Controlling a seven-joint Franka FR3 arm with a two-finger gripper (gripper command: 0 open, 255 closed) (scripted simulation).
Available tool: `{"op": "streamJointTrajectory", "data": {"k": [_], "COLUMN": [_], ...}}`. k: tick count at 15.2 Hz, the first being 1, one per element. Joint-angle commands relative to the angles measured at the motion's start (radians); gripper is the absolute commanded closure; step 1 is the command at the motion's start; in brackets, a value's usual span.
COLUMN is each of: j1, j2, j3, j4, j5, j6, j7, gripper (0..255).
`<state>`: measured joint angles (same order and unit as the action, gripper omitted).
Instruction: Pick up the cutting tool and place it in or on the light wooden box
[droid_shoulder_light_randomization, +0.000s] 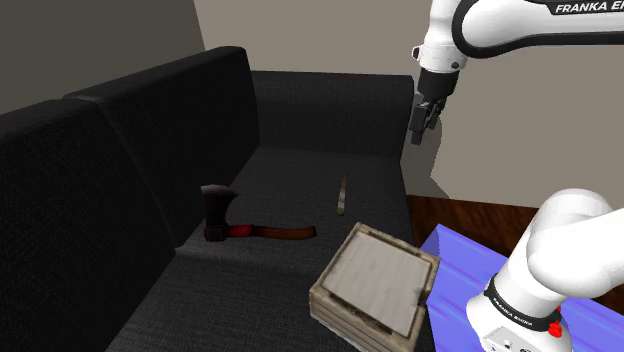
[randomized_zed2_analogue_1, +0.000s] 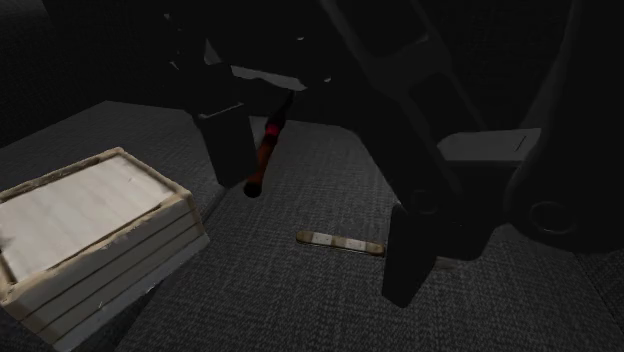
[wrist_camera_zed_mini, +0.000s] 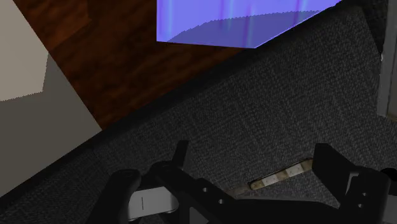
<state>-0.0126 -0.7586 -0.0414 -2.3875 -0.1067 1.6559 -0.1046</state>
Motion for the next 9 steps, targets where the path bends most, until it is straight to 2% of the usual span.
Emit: {"op": "streamJointTrajectory", "data": {"k": [1,9], "j1": [0.000,-0.061], "j2": [0.000,0.174], "j3": [0.000,0.126], "j4": [0.000,-0.081], "j5": [0.000,0.112], "j6": [0.000,0.254], "j7": [0.000,0.417], "gripper": [0,0]}}
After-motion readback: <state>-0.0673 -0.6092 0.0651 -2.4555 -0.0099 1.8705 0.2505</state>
